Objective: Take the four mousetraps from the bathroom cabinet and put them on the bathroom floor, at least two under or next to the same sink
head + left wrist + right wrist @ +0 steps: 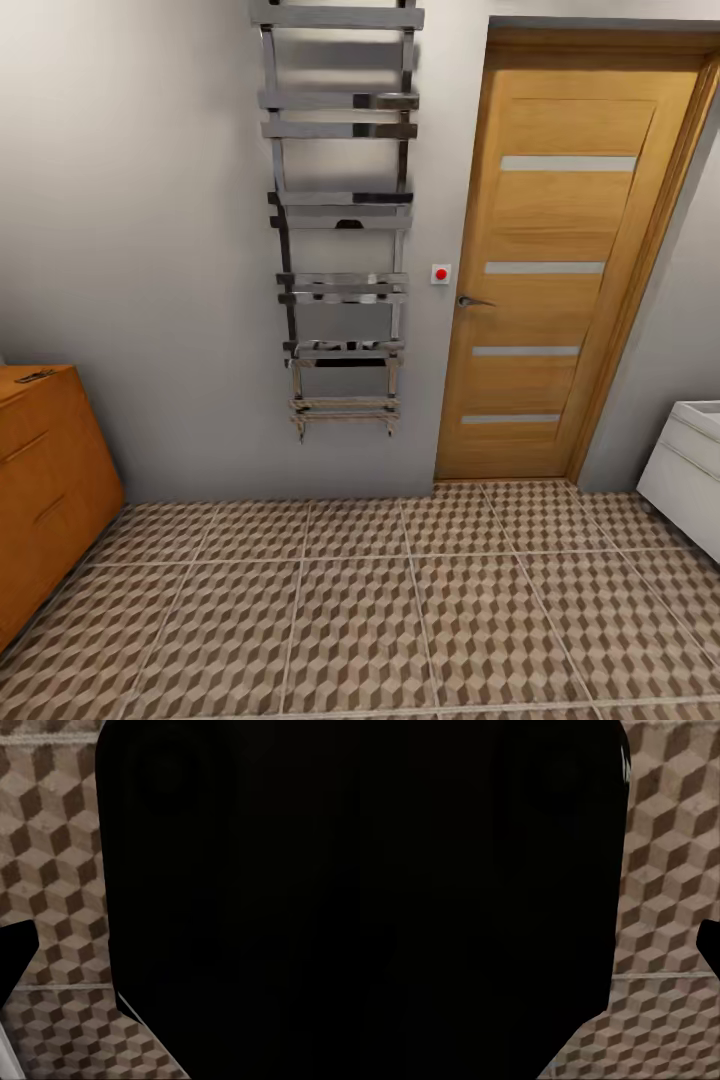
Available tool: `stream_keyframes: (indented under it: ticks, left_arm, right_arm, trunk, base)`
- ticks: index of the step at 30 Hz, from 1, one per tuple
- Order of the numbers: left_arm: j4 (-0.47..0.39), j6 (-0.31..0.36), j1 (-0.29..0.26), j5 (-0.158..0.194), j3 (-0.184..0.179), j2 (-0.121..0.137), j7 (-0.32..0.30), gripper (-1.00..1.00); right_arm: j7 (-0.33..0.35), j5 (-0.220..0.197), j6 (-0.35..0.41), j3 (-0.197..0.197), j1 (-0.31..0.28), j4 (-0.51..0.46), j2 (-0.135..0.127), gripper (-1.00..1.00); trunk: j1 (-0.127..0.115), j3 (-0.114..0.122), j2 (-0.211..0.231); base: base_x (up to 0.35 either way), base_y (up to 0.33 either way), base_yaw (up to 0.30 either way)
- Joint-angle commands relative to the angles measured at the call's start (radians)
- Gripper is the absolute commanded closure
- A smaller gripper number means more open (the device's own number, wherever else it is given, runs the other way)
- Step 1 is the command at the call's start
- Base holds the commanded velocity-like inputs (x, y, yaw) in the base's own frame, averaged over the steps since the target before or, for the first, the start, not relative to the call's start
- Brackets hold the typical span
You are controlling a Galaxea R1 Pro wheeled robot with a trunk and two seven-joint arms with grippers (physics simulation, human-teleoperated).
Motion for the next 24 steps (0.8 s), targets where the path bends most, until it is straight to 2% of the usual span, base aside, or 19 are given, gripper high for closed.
stream_keyframes:
  ticks: [1, 5, 11, 24]
  left_arm:
    - [-0.006, -0.006, 0.006, 0.006, 0.002, 0.001, -0.005, -1.0]
    - [-0.028, -0.015, 0.028, 0.006, 0.002, 0.001, -0.005, -1.0]
    - [-0.041, -0.015, 0.033, 0.006, 0.004, 0.004, -0.004, -1.0]
    - [-0.046, -0.015, 0.034, 0.006, 0.005, 0.006, -0.005, -1.0]
  right_arm:
    - [-0.004, 0.001, -0.006, 0.002, -0.006, -0.006, 0.0, -1.0]
    - [-0.002, 0.002, -0.028, 0.002, -0.029, -0.026, 0.0, -1.0]
    - [-0.002, -0.001, -0.059, -0.001, -0.063, -0.053, 0.004, -1.0]
    - [-0.005, -0.005, -0.128, -0.005, -0.067, -0.063, 0.002, -1.0]
  trunk:
    - [0.0, -0.001, -0.001]
    - [0.0, -0.001, -0.001]
    - [0.0, -0.001, -0.001]
    - [0.0, -0.001, -0.001]
  base:
    - [0.0, 0.0, 0.0]
    - [0.0, 0.0, 0.0]
    - [0.0, 0.0, 0.0]
    - [0.0, 0.0, 0.0]
